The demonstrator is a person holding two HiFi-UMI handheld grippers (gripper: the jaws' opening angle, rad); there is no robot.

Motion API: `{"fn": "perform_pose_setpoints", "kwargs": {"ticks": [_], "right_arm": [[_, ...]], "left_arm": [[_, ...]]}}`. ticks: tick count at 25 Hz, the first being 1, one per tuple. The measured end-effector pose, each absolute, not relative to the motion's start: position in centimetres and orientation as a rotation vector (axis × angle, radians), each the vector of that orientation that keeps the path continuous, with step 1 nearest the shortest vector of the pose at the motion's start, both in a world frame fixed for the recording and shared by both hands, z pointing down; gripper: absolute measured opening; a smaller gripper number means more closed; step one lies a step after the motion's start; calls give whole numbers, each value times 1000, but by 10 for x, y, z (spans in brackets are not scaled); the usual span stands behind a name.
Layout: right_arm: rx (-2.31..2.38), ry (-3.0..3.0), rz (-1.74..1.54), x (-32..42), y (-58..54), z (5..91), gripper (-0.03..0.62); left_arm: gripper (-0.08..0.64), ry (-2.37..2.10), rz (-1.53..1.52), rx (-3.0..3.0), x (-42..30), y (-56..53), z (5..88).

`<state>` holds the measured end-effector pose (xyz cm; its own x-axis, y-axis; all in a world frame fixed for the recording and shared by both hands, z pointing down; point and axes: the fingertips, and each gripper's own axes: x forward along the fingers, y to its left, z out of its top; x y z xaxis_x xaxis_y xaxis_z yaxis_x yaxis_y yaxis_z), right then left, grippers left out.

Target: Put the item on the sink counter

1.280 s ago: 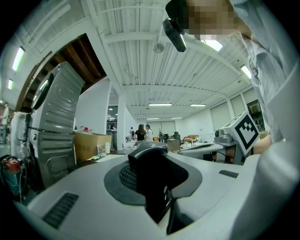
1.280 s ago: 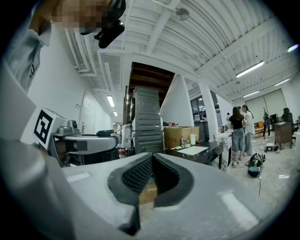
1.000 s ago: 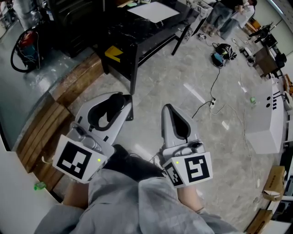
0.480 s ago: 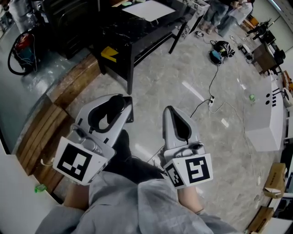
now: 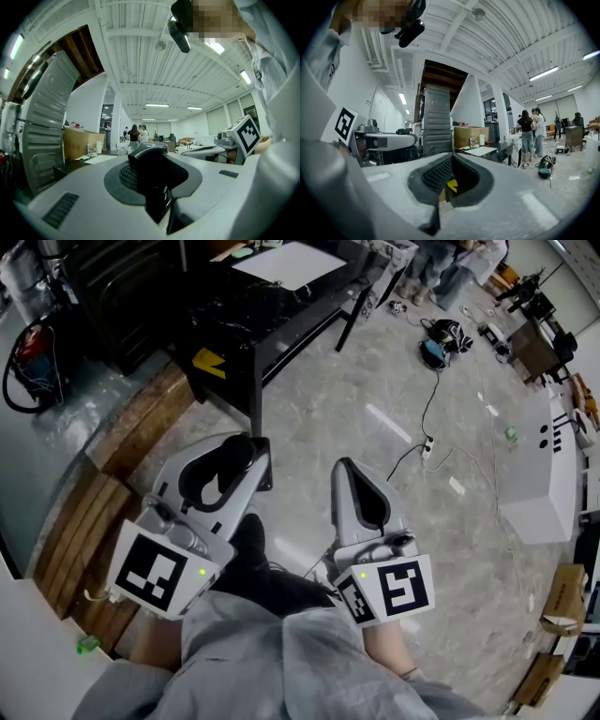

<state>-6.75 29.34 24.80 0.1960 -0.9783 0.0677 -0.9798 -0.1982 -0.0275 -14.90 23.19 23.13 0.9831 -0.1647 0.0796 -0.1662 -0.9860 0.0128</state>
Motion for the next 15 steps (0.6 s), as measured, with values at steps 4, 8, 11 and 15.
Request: {"fn": "perform_pose_setpoints", "kwargs": {"ticks": [4, 8, 11, 15], "right_arm": [[2421, -1961, 104, -47, 266, 246, -3], [2425, -1950, 109, -30, 236, 243, -3], [2431, -1941, 105, -16, 215, 239, -3], [2442, -1921, 103, 4, 189, 235, -3]], "left_arm": [[95, -241, 130, 3118, -128, 205, 231], [96, -229, 132, 3115, -110, 174, 229], [95, -224, 136, 3116, -95, 151, 226], [96, -204, 139, 3116, -74, 123, 225]]}}
